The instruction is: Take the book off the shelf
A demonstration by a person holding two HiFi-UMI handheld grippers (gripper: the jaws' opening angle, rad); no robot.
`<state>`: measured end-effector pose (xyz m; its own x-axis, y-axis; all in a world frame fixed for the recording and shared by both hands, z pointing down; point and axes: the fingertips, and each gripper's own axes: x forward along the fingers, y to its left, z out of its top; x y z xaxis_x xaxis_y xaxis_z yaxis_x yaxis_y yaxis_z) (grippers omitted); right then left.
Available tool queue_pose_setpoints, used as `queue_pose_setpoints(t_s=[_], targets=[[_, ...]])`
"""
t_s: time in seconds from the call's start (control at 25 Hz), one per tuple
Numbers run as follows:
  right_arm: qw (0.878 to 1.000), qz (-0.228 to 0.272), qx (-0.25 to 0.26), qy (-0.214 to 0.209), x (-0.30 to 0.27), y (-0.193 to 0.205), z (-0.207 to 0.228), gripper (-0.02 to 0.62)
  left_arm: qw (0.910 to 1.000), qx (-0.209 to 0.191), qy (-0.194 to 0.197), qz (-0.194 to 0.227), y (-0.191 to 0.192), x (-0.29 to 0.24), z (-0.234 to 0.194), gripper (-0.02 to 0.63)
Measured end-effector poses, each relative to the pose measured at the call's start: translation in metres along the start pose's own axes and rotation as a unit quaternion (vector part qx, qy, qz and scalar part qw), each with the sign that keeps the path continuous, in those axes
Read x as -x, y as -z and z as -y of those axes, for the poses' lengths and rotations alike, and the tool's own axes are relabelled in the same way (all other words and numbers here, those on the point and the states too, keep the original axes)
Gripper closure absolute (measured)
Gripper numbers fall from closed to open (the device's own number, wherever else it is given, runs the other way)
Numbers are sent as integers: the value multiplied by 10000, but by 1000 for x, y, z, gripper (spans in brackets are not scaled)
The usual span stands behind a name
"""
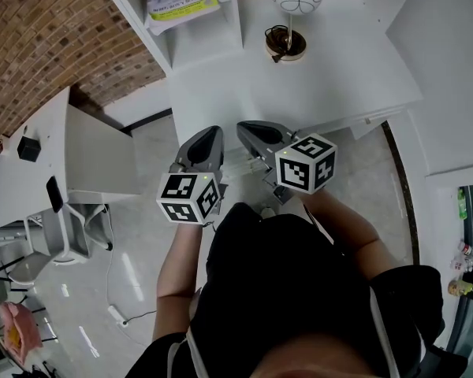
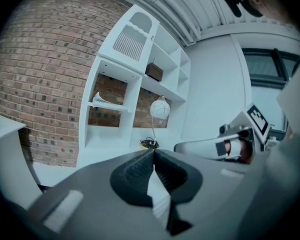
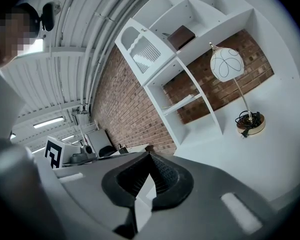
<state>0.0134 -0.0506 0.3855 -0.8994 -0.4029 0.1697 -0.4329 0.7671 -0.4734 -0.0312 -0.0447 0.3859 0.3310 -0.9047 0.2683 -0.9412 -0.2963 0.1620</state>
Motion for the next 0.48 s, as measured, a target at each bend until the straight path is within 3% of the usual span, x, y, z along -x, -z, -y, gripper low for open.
queue_pose_setpoints(t_s=[0.24,0.48], targets=[[10000,3,-5,-6,-24,-9,8,596,10000,-30,-90,18,-10,-12,-27,598],[10000,53,-7,76,-59,-24,19,597,10000,-16,68,56,-24,-36,-59,598]])
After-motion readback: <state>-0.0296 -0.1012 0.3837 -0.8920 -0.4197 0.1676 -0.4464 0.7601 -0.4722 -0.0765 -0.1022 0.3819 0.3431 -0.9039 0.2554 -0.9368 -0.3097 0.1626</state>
